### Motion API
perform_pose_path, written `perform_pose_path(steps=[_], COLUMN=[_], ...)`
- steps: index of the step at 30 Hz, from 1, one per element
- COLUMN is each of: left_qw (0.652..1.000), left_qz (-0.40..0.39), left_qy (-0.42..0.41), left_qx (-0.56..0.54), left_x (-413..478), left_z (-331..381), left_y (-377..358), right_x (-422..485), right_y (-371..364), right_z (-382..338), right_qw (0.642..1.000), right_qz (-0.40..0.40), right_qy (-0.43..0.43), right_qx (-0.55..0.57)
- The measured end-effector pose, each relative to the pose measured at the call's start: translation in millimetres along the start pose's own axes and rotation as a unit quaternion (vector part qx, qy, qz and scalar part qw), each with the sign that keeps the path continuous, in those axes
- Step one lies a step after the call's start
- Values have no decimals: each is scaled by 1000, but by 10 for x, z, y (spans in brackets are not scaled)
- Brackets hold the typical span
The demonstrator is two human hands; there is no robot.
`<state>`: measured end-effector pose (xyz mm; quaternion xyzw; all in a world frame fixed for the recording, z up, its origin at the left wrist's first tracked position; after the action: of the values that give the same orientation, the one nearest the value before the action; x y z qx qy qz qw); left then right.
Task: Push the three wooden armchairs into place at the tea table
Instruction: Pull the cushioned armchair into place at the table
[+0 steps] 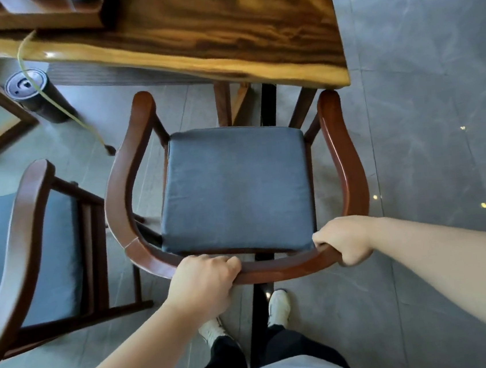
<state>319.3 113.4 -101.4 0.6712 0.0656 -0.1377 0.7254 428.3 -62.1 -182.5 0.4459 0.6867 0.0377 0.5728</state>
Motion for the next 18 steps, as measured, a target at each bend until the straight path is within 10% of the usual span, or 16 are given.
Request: perform_pose_path(steps=[8, 18], left_qw=[999, 998], left_qz=[38, 38], left_qy=[-10, -52], left_qx=[-19, 5], left_x=[39, 64], left_z=[10, -416], left_y=[16, 89], right_x=[-43, -175], right_y=[-10, 204], right_z=[138, -203], right_qw=[1000, 954], right_qz=[21, 275], right_qy=[2, 5], right_qx=[-1, 121])
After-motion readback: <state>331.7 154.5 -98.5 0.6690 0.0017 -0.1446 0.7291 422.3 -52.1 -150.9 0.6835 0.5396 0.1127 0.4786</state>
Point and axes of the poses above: each hand's wrist, its own x-axis towards the middle knuckle, its own y-axis out of the back of the hand, z = x × y, the point moved 10 cm from there along x, towards the middle knuckle, and after that the axes turned 6 degrees about y, right-handed, at the moved point
